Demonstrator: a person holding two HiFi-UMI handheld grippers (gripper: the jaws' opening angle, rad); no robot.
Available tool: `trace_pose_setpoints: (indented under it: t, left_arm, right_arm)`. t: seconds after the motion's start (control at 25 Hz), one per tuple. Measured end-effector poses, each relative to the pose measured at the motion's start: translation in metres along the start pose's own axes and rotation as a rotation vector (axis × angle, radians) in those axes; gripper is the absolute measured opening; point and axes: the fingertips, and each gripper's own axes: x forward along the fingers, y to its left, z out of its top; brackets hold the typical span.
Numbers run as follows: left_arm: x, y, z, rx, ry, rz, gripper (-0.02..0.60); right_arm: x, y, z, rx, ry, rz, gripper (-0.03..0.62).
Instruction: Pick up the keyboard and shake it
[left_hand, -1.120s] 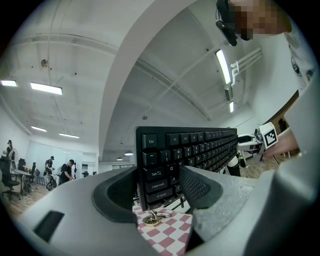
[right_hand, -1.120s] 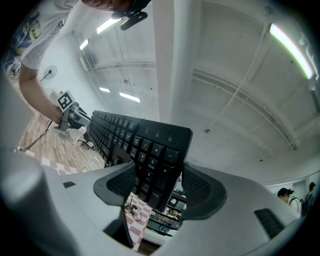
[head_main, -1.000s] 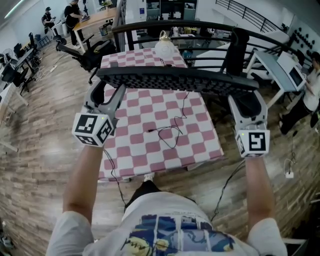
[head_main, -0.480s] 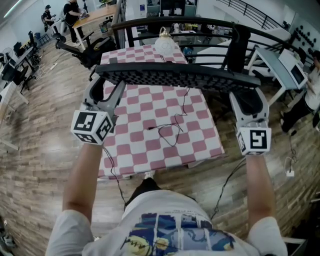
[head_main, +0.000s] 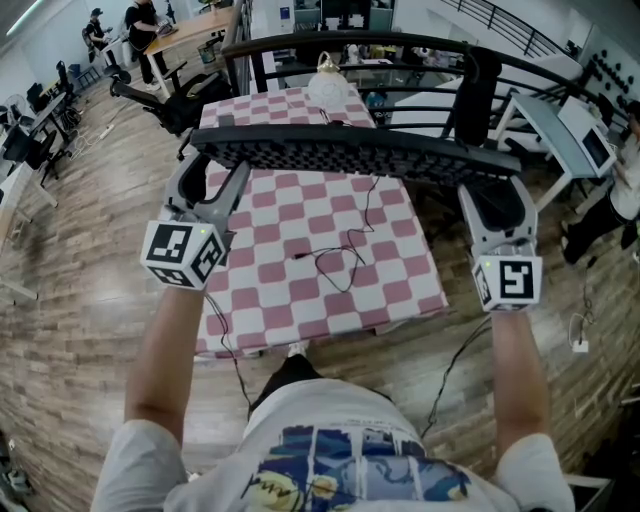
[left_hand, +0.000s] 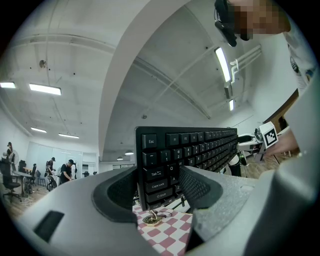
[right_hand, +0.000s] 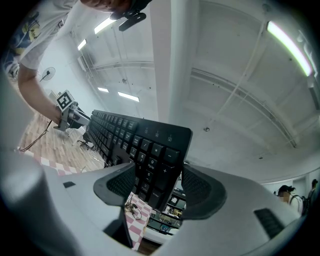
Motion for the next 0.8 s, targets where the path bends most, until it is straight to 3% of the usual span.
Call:
trace_pose_setpoints:
  t: [0.8]
  left_arm:
    - [0.0052, -0.0073, -0.0065, -0.007, 0.009, -0.004, 0.256]
  right_arm:
    - [-0.0012, -0.0056, -0.0055, -0.003, 0.014, -0.004, 0.287]
